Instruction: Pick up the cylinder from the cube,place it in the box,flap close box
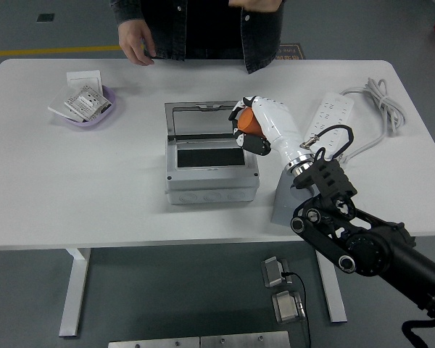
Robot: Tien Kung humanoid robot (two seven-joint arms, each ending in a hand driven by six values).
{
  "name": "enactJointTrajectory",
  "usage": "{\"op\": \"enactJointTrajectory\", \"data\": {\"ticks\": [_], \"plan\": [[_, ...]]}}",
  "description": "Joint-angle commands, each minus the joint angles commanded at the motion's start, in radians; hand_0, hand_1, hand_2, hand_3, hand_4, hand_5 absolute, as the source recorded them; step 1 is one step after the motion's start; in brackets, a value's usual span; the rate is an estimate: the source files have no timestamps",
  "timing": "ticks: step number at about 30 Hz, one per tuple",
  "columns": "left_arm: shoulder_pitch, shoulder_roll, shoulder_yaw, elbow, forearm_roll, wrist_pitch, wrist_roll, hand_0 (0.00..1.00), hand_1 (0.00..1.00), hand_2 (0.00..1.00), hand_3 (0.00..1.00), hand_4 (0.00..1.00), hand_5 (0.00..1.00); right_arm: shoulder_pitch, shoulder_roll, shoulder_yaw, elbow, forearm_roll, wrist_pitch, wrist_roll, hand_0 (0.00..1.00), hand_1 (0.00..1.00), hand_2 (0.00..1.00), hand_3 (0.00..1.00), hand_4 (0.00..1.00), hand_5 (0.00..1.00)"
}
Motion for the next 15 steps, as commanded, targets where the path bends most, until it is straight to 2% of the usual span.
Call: {"op": "enactJointTrajectory", "data": {"ticks": [7, 15], "plan": [[-0.002, 0.004, -0.009, 0.0, 0.01, 0.002, 0.004, 0.64, 0.655, 0.503, 0.62, 0.694, 0.427, 0.065, 0.03, -0.106, -0.047, 0.022, 0.025, -0.017, 0.002, 0.065, 0.288, 0.252, 0.002, 0.002], [-0.003, 0.007, -0.014, 0.0, 0.02, 0.0, 0.005, 0.639, 0.656, 0.503, 0.619, 0.694, 0.426, 0.13, 0.08, -0.213, -0.136, 0.061, 0.049, -0.022, 0.002, 0.065, 0.288, 0.251, 0.002, 0.002]]}}
